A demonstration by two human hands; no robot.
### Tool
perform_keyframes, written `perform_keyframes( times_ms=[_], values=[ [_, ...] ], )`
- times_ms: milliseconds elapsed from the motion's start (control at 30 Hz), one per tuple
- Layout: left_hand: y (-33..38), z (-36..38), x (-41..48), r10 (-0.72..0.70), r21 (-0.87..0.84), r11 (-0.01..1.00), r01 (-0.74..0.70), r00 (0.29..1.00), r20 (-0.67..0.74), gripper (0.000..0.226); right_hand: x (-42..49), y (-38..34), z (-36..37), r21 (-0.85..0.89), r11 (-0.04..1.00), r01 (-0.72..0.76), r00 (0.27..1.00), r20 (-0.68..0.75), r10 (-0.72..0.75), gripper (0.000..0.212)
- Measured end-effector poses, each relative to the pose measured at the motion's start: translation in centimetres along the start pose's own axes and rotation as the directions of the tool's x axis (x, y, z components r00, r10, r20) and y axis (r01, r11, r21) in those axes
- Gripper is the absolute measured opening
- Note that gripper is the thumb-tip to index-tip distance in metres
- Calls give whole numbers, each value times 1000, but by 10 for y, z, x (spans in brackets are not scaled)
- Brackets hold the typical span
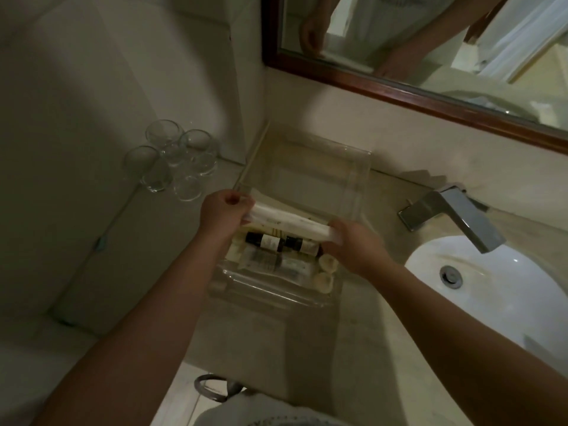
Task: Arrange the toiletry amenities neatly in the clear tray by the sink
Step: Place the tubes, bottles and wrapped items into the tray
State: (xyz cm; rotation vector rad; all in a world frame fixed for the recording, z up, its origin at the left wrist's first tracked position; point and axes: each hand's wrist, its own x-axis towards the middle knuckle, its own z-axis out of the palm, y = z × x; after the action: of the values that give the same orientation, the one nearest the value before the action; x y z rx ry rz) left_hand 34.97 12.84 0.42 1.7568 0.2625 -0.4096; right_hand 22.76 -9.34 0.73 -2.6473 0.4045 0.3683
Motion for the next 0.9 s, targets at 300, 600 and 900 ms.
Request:
perform_keyframes(
  times_ms=[300, 600, 900],
  values=[
    [-20, 7, 22, 103, 307, 947, -96, 995, -6, 10, 1, 12, 16, -159, 987, -26, 990, -138, 4, 32],
    [-23, 13, 16, 301, 493, 834, -248, 953, -29, 22, 1, 18, 24, -186, 981, -61, 984, -176, 28, 34],
    [-25, 16, 15, 442, 659, 660, -360, 896, 47, 9, 0, 15, 31, -240, 967, -87, 968, -250, 25, 28]
  ],
)
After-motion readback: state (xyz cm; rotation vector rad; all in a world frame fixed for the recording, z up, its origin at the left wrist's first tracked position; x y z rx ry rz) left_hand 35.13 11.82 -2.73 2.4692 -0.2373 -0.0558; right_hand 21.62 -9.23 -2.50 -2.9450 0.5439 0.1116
